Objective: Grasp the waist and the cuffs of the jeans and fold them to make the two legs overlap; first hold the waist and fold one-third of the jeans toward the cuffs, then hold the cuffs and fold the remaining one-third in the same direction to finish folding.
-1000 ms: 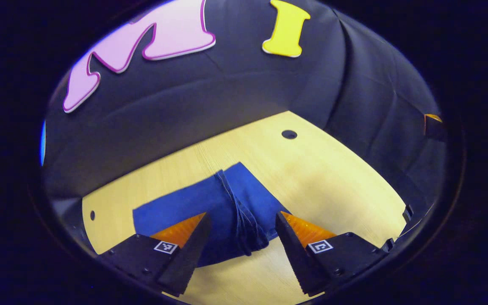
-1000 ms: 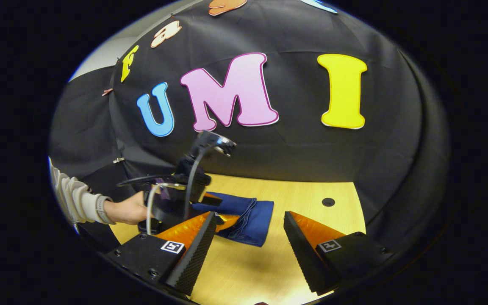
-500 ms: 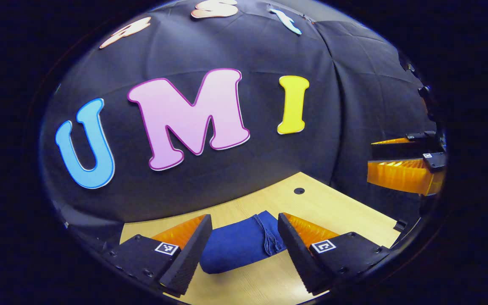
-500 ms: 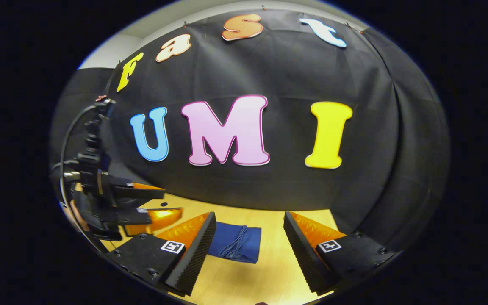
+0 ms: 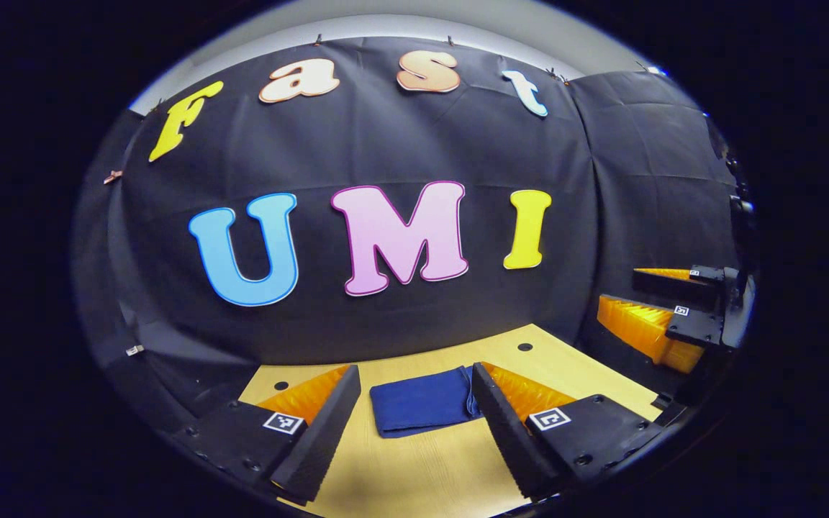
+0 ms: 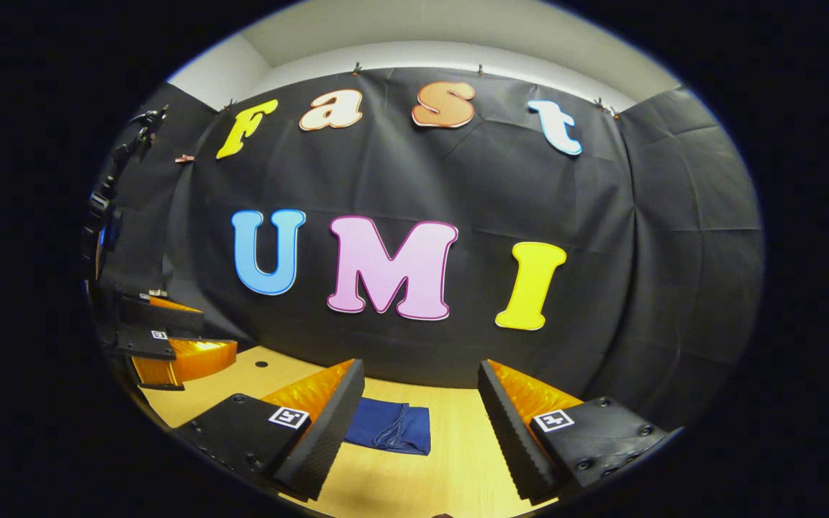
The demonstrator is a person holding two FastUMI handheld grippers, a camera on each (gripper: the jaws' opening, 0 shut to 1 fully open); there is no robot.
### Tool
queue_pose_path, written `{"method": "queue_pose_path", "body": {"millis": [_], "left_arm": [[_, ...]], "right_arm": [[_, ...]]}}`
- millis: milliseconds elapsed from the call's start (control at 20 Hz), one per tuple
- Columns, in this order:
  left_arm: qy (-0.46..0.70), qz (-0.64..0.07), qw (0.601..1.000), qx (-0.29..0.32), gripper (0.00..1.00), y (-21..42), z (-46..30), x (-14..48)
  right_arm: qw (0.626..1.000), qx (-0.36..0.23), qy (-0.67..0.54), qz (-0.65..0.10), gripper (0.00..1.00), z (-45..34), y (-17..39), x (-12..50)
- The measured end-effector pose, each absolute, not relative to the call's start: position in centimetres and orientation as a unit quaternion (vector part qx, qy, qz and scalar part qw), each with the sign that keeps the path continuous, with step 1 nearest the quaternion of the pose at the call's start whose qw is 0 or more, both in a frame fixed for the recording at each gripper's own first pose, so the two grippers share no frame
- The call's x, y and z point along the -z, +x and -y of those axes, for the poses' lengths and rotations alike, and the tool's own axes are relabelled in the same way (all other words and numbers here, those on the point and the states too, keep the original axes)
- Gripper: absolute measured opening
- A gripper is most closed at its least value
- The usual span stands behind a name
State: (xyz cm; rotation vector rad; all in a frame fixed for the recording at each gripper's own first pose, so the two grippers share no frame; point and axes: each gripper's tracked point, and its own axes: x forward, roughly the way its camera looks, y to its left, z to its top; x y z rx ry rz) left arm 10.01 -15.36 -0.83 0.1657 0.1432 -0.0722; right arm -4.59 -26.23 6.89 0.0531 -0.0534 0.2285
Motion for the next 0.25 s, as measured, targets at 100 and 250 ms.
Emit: {"method": "queue_pose_path", "body": {"millis": [100, 250], "left_arm": [[0.072, -0.048, 0.996, 0.022, 0.98, 7.6, 14.2, -0.2], [0.048, -0.014, 0.999, -0.004, 0.98, 3.7, 12.3, -1.8]], "right_arm": [[0.993, -0.107, 0.033, 0.035, 0.97, 25.9, -5.8, -7.0], [0.994, -0.101, 0.027, 0.042, 0.96, 25.7, -7.4, -7.1]]}}
